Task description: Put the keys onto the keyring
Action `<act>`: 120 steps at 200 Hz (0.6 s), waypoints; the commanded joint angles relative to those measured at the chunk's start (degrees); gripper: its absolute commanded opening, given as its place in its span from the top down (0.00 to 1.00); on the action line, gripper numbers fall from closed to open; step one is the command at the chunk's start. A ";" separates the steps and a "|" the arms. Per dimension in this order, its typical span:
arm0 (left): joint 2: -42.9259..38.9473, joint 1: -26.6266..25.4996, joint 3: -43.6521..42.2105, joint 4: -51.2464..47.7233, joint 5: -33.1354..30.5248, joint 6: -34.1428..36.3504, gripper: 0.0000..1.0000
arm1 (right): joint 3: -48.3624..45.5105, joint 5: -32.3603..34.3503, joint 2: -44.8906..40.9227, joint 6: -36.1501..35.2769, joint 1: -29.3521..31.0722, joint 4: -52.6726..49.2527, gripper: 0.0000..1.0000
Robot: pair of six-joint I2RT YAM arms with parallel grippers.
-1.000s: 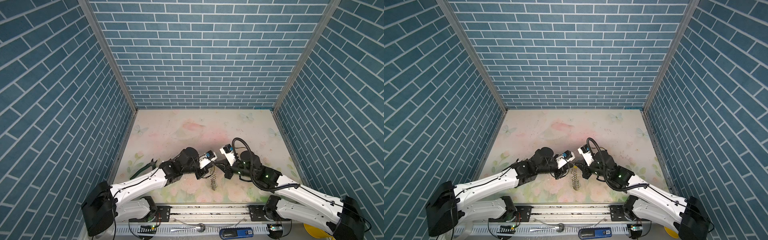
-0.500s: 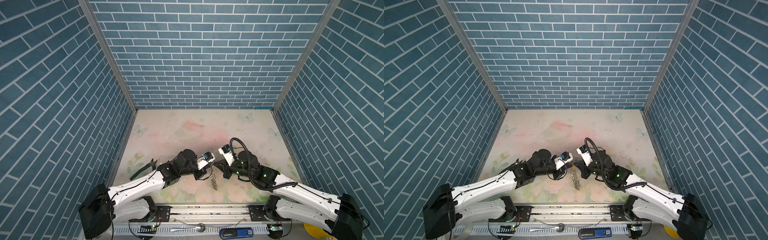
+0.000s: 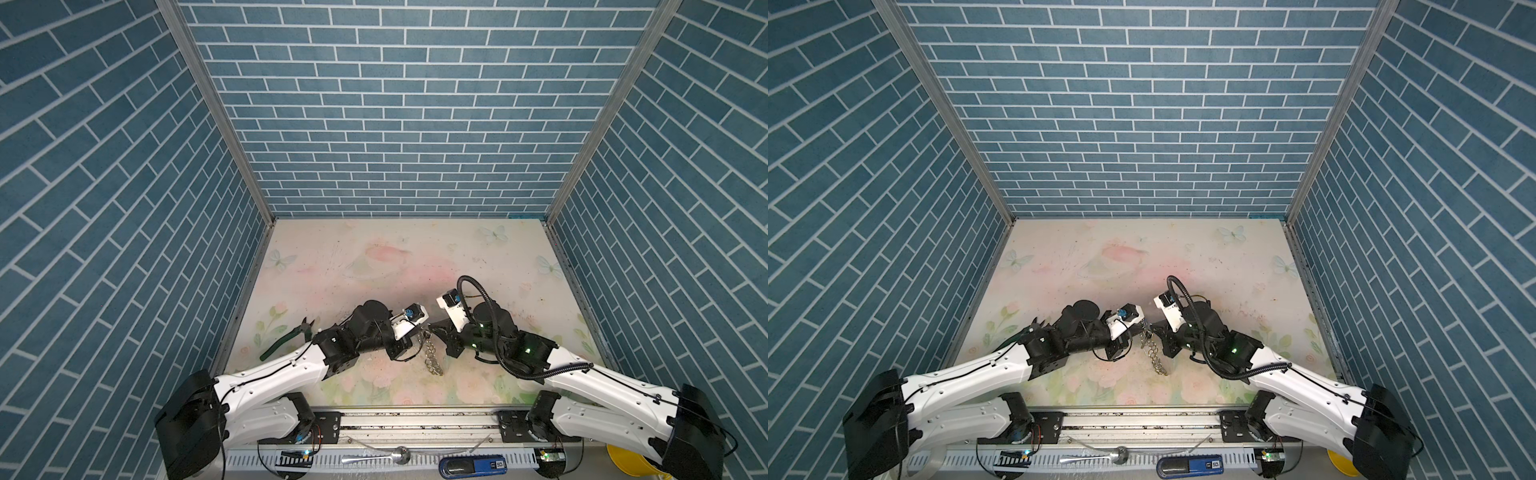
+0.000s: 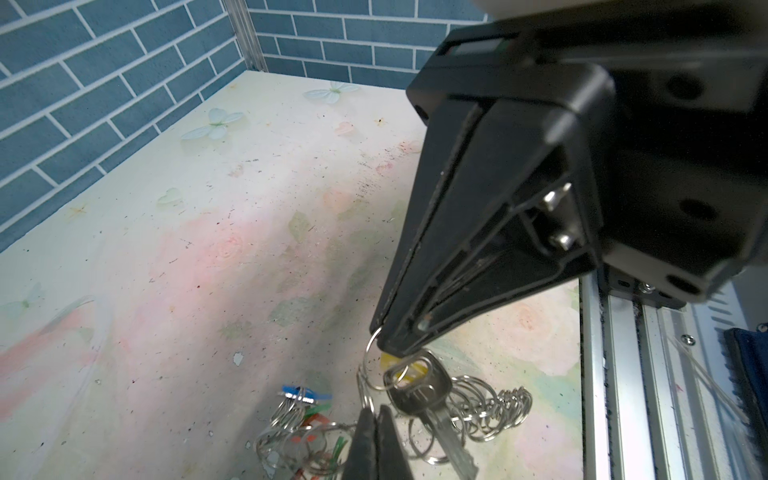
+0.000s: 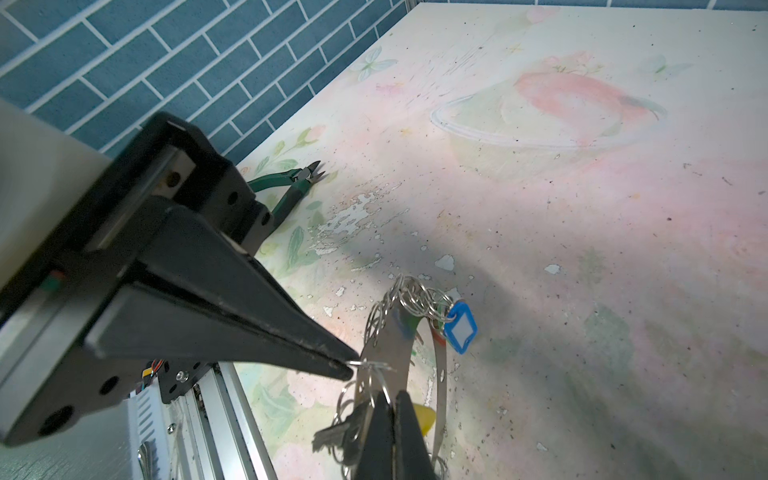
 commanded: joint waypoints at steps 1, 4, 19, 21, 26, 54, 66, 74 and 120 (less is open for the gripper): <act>-1.76 -0.90 -0.74 4.17 3.86 0.80 1.00 | 1.00 4.74 1.26 0.13 -1.69 -5.06 1.00; -1.78 -0.91 -0.85 4.43 3.99 0.88 1.00 | 1.12 4.77 1.28 0.22 -1.83 -5.29 1.00; -1.42 -0.90 -1.11 5.14 4.57 0.90 1.00 | 1.78 2.42 1.17 0.53 -3.05 -6.22 1.00; -1.32 -0.95 -1.11 5.17 4.58 0.90 1.00 | 1.84 2.14 1.20 0.53 -3.18 -6.44 1.00; -1.18 -0.91 -1.16 5.27 4.74 0.93 1.00 | 2.15 1.65 1.28 0.51 -3.53 -6.74 1.00; -0.81 -0.90 -1.03 5.67 5.68 1.03 1.00 | 3.81 -0.43 2.69 0.34 -4.11 -8.52 1.00; -0.79 -0.92 -1.16 6.12 6.10 1.18 1.00 | 4.42 -1.22 3.38 0.78 -4.27 -8.82 1.00; -0.82 -0.97 -1.19 6.19 6.29 1.27 1.00 | 4.84 -1.94 3.79 0.99 -4.38 -9.06 1.00; -0.70 -0.93 -1.37 6.41 6.79 1.51 1.00 | 8.08 -1.51 4.95 1.92 -5.90 -13.85 1.00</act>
